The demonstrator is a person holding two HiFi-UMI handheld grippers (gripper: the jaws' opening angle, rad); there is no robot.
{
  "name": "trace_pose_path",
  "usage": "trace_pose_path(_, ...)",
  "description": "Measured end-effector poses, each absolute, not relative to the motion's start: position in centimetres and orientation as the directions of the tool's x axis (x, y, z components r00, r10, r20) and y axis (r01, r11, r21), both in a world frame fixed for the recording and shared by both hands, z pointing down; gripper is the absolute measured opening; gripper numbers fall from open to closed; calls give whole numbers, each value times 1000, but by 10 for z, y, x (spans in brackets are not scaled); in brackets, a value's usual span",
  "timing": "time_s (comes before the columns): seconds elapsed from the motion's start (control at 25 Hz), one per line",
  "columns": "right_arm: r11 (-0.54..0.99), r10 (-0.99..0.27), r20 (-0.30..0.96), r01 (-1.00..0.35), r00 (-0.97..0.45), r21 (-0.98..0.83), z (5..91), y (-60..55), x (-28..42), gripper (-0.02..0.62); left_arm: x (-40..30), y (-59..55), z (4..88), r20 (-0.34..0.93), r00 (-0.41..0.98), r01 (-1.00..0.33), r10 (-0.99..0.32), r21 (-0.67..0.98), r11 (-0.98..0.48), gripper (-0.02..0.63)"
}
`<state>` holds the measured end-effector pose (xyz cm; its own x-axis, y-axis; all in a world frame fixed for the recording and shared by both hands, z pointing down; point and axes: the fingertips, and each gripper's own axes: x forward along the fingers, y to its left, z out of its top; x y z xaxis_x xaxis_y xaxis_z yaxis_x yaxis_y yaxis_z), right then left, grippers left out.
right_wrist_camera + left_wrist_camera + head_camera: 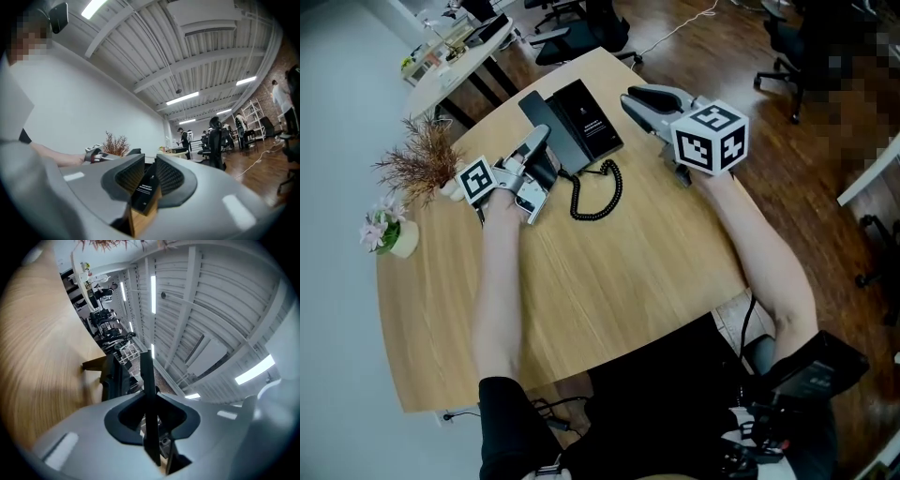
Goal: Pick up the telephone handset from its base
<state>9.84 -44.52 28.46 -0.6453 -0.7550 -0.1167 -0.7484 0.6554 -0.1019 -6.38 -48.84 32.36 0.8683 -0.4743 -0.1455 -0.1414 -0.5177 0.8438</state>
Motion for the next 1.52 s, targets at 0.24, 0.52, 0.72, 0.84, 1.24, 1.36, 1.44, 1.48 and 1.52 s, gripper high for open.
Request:
trace_pose_path(0.24,642,-763,-137,-766,-632,-40,275,-439,100,78,-83,-400,259,-359,836,13,-416,770,-638,80)
trace_pose_path(0.52,682,-709,-231,-731,-667,16,229,-371,101,77,-115,-276,233,-536,745,98,-397,677,-730,78)
trace_pose_path(0.72,728,-647,-286,-684,-706,42,215,-258,97,71,-118,-207,233,-595,712,121,-373,627,-769,78)
trace_pose_path(0.84,736,-641,-290,-676,-711,31,218,-199,98,66,-116,-171,230,-627,687,142,-367,612,-778,77)
trace_pose_path(1.24,720,-646,-362,-694,-672,3,214,-61,119,49,-116,-89,214,-714,595,240,-368,595,-767,77)
trace_pose_path(1.36,714,-625,-384,-696,-680,70,197,-27,116,49,-117,-61,198,-741,583,254,-334,556,-791,77)
trace_pose_path(1.44,724,-603,-393,-683,-694,93,193,-6,111,49,-118,-42,191,-749,580,251,-321,539,-804,77)
trace_pose_path(1.48,729,-596,-392,-676,-701,102,193,3,108,49,-118,-33,188,-751,578,248,-318,534,-808,77)
trace_pose_path(1.52,732,-591,-386,-672,-708,111,194,14,106,49,-117,-22,187,-753,576,247,-317,530,-812,77)
